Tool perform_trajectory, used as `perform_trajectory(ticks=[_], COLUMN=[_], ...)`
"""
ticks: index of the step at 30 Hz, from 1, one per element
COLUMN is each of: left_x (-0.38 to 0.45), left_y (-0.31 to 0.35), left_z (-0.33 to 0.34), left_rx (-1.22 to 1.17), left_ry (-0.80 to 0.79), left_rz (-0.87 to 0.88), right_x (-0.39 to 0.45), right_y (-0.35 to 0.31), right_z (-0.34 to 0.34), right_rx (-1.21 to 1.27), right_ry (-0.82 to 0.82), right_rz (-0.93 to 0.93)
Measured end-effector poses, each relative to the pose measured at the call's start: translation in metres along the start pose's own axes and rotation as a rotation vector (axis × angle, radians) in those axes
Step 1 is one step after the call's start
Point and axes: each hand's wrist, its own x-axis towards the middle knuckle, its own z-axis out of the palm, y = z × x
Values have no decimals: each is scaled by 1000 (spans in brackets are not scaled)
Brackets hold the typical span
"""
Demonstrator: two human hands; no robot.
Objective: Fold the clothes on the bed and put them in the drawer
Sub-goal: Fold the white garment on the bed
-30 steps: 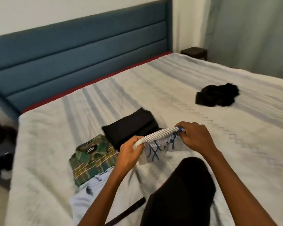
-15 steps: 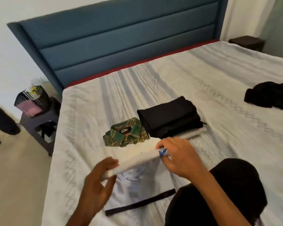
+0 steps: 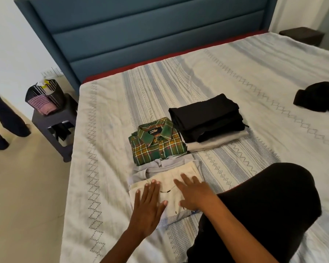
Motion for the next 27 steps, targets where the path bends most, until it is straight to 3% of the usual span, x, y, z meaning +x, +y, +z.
perform_trajectory(ticks=[7,12,16,21,27], left_x=[31,31,20,15,99], left_y=[-30,-32,-23,2,114], left_z=[12,12,1,-14,-40], left_rx=[58,30,-72,-130,-357], left_ry=[-32,-8,100,135,186], left_rz=[67,91,34,124,238], right_x=[25,24,15,-2,-39], right_y=[1,4,9,16,104], right_z=[21,19,5,-12,-58], right_rx=[8,70,181,226,237], right_ry=[-82,-24,144,394,695], right_rz=[82,64,27,-34,130])
